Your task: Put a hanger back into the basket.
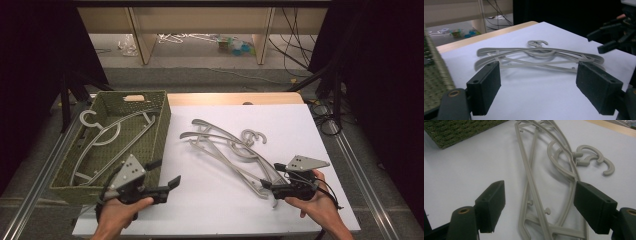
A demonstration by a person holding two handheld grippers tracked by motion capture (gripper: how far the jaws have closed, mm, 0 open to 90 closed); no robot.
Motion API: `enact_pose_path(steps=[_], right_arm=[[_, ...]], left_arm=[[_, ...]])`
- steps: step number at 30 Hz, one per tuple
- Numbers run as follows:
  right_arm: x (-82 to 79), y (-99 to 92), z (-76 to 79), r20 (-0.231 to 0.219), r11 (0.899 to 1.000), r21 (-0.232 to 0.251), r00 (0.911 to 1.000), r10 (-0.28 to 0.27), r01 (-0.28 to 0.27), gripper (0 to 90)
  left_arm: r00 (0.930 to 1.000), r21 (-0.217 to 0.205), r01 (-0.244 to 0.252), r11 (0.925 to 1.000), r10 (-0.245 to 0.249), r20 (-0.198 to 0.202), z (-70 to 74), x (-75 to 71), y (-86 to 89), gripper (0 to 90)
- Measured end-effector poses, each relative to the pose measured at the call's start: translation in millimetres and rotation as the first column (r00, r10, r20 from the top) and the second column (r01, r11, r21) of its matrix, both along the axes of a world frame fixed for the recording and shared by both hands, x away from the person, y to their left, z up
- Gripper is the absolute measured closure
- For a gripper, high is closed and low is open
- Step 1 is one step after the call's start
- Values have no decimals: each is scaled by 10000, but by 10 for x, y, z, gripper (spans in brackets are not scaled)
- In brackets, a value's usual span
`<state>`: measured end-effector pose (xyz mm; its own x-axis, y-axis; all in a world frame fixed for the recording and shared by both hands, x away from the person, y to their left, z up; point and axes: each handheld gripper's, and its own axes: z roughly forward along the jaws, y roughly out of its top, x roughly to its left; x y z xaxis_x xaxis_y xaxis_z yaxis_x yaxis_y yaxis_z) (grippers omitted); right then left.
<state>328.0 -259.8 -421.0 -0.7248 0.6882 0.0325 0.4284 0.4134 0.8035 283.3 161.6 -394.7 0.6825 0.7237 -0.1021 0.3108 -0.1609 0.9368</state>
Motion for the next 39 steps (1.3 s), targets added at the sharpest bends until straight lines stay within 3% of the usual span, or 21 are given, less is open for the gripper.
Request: enact_pose_path(steps=[1, 5, 6, 7, 9, 10, 12, 13, 14, 17, 18, 21, 26, 28, 30, 31, 33, 37, 39], right_arm=[[-1, 5, -2, 37, 10000, -21, 10000, -30, 30, 260], [-1, 11, -11, 32, 10000, -42, 10000, 89, -89, 261], [-4, 10, -12, 34, 10000, -61, 10000, 36, -36, 261], [-6, 10, -17, -35, 10000, -26, 10000, -1, 1, 260], [-1, 7, -17, -11, 10000, -46, 10000, 38, -38, 260], [-2, 6, -16, -26, 10000, -46, 10000, 5, -5, 260], [14, -3, -18, 47, 10000, -76, 10000, -30, 31, 260], [21, -6, -20, -10, 10000, -46, 10000, -46, 46, 260], [38, -13, -24, 55, 10000, -57, 10000, -47, 48, 260], [75, -27, -32, 59, 9998, -102, 9998, -176, 176, 260], [100, -34, -41, 45, 9997, -133, 9998, -217, 217, 260], [246, -70, -68, -219, 9982, -269, 9982, -550, 544, 262], [454, -93, -100, -638, 9953, -507, 9943, -858, 826, 280], [602, -95, -152, -865, 9907, -1067, 9918, -943, 848, 294], [642, -95, -164, -1006, 9888, -1199, 9898, -1010, 887, 307], [711, -84, -196, -1339, 9856, -1324, 9834, -1227, 1049, 331], [752, -80, -227, -1231, 9848, -1376, 9847, -1234, 1062, 339], [900, -33, -315, -1681, 9802, -1779, 9788, -1170, 866, 430], [933, -32, -340, -1684, 9800, -1828, 9795, -1101, 787, 453]], left_arm=[[9997, 138, 222, 9997, -223, 94, -45, -11, -29, 190], [9994, -260, 309, 9992, -314, -158, -193, -56, -119, 172], [9995, -160, 315, 9994, -316, -76, -235, -72, -143, 172], [9985, 199, 547, 9983, -549, 88, -259, -73, -155, 172], [9964, 292, 833, 9961, -838, 148, -260, -72, -155, 171], [9974, -66, 721, 9974, -721, 39, -256, -80, -154, 171], [9983, -266, 523, 9983, -516, 252, -241, -92, -113, 171], [9977, -214, 564, 9982, -555, 400, -241, -92, -95, 170], [9988, -386, 430, 9983, -420, 270, -246, -109, -93, 170], [9977, -235, 533, 9983, -522, 441, -260, -108, -64, 169], [9988, -344, 370, 9987, -358, 345, -277, -120, -65, 169], [9979, -266, 525, 9983, -515, 387, -316, -117, -55, 169], [9976, 50, 579, 9983, -580, 378, -374, -122, -74, 169], [9967, 34, 712, 9975, -713, 384, -394, -122, -85, 169], [9966, 168, 717, 9973, -723, 386, -399, -123, -96, 167], [9953, 185, 819, 9965, -827, 494, -401, -112, -98, 160], [9965, 134, 744, 9971, -748, 366, -404, -122, -108, 159], [9949, 227, 902, 9957, -911, 429, -428, -120, -109, 160], [9948, 250, 914, 9955, -923, 419, -430, -123, -107, 160]])
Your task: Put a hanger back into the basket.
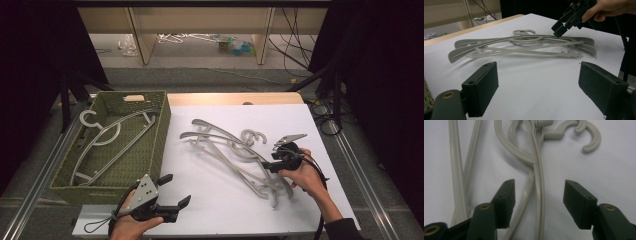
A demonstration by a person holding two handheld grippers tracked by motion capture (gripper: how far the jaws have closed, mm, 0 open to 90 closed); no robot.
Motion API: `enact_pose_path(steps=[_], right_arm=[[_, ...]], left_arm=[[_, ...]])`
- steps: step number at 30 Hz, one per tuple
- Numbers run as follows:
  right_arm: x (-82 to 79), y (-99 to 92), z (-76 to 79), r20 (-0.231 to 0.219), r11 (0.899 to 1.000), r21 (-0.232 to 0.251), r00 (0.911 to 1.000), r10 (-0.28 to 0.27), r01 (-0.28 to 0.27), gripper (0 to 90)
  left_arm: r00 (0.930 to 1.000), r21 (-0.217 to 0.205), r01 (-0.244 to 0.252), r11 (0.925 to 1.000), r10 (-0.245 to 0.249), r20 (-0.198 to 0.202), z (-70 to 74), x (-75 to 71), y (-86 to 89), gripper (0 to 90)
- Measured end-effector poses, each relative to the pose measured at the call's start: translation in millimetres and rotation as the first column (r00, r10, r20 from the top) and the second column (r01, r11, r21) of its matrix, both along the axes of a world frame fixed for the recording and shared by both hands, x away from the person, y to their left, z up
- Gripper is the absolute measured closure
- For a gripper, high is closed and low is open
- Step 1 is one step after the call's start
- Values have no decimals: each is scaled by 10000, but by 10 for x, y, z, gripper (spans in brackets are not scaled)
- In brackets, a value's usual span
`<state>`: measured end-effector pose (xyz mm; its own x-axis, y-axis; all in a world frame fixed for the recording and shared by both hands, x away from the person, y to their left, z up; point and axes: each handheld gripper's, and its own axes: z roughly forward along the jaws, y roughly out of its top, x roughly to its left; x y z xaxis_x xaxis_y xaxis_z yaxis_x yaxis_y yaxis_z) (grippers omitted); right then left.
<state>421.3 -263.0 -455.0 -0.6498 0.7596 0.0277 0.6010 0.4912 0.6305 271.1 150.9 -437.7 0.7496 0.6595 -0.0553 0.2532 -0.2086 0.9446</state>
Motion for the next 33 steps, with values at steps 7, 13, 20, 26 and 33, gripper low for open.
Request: enact_pose_path(steps=[7, 13, 20, 26, 33], right_arm=[[148, 46, -132, -1210, 9964, 757, 9922, -286, 379, 552], [257, 105, -170, -1387, 9988, 479, 9903, 49, 17, 645], [283, 140, -154, -1479, 9985, 498, 9886, 279, -208, 776], [253, 130, -60, -1012, 9977, 537, 9938, 465, -412, 808], [188, 108, 207, -392, 9879, 592, 9885, 1461, -1437, 817]], left_arm=[[9999, -125, 90, 9999, -92, -97, -4, -11, -17, 160], [9998, -73, 95, 9999, -96, -160, -16, -10, -11, 160], [9998, -95, 93, 9999, -94, -166, -16, -3, -11, 160], [9998, -97, 103, 9999, -105, -191, -16, -5, -10, 160], [9999, -75, 30, 10000, -31, -135, -6, 13, 1, 161]])
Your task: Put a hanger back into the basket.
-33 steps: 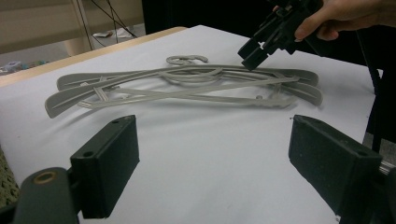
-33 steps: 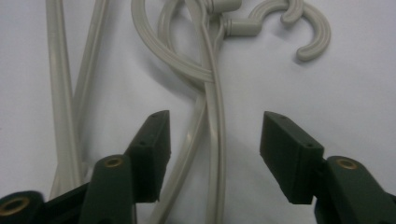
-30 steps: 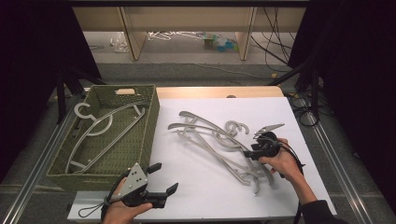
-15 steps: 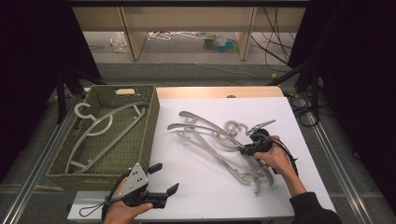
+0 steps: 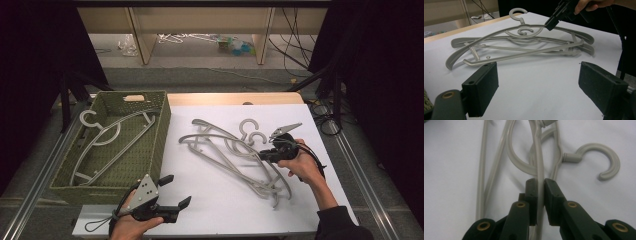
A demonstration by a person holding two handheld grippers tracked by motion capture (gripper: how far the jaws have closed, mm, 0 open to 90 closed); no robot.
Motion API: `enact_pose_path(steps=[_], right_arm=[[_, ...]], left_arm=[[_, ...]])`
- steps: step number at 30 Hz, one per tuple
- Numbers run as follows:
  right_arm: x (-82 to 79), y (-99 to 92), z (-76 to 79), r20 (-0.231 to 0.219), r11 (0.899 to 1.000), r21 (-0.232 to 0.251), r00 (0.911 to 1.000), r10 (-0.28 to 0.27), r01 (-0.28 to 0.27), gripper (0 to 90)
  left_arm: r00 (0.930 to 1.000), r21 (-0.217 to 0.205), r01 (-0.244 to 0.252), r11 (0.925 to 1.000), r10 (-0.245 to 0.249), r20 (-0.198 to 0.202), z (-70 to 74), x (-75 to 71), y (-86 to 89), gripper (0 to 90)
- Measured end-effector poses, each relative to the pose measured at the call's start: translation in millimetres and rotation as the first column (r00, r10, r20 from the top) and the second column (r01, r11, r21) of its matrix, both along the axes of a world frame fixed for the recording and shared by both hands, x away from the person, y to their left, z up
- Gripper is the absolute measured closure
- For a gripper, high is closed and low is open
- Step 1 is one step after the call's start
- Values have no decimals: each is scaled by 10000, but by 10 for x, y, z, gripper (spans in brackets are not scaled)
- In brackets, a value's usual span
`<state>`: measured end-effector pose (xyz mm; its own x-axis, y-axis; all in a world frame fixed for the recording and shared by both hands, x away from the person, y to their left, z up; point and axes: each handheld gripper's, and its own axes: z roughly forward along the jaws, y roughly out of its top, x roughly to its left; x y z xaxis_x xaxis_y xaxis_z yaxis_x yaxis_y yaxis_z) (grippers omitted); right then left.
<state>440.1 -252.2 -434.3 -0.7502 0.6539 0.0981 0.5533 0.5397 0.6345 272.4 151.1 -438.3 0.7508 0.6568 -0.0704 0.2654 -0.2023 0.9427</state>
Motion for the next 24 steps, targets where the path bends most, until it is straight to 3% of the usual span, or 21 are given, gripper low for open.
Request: enact_pose_path(steps=[5, 9, 16, 18, 19, 22, 24], right_arm=[[-52, -21, 96, 236, 9994, 225, 9994, 261, -266, 820], [-121, -5, 222, 570, 9986, 103, 9971, 508, -514, 822], [-226, -2, 382, 746, 9969, -75, 9941, 787, -783, 822], [-245, 7, 393, 945, 9969, 30, 9925, 777, -783, 822], [-280, 3, 435, 985, 9930, -96, 9881, 1181, -1178, 822], [-343, 8, 454, 1034, 9922, -141, 9868, 1245, -1237, 822], [-448, -2, 474, 1005, 9888, -249, 9837, 1490, -1473, 822]], left_arm=[[10000, -90, -25, 10000, 25, -40, -2, -8, 10, 161], [10000, -136, -45, 9999, 45, -1, 4, 2, 12, 161], [9998, -187, -23, 9998, 26, 207, 91, 48, -50, 168], [9991, -9, 73, 10000, -73, 426, 153, 75, -96, 174], [9982, 247, 146, 9996, -160, 583, 206, 128, -157, 177], [9985, 485, 120, 9988, -146, 533, 248, 201, -241, 184], [9992, 909, 152, 9957, -185, 358, 290, 374, -399, 196]])
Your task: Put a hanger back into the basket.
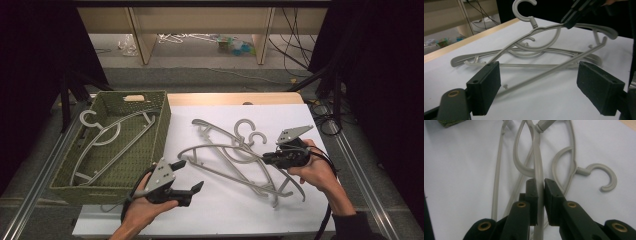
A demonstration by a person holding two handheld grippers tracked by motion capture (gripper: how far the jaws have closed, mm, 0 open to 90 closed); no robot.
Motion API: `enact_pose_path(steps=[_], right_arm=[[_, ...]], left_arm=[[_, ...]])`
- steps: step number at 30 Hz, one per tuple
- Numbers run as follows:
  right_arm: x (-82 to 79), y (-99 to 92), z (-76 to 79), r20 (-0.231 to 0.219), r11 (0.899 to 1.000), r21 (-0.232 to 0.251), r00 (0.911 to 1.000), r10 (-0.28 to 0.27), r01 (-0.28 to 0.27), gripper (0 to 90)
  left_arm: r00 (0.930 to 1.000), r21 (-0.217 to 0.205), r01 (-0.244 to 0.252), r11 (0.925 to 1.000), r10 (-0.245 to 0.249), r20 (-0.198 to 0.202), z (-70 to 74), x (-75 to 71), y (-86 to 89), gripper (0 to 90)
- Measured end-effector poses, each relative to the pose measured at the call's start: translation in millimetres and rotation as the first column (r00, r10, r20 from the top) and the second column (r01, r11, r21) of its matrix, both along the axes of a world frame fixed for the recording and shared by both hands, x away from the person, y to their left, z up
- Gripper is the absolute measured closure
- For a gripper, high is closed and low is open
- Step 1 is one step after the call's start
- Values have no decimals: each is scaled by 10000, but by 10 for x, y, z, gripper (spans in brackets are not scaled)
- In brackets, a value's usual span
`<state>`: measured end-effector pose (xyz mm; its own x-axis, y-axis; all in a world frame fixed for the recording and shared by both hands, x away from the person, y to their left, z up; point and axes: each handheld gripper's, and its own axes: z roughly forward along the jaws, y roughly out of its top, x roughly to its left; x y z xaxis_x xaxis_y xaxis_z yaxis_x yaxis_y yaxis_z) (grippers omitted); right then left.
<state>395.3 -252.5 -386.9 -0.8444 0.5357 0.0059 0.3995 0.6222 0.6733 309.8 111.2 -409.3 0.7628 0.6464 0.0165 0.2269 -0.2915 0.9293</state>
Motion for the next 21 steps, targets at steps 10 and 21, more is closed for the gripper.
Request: enact_pose_path(steps=[10, 21], right_arm=[[-220, 32, 72, 299, 9974, -207, 9972, 690, -684, 822], [-321, 94, 139, 375, 9934, -345, 9932, 1107, -1094, 821]], left_arm=[[9915, 650, 647, 9958, -568, -1167, 20, 539, -483, 227], [9802, 834, 1530, 9847, -1405, -1393, -115, 807, -754, 406]])
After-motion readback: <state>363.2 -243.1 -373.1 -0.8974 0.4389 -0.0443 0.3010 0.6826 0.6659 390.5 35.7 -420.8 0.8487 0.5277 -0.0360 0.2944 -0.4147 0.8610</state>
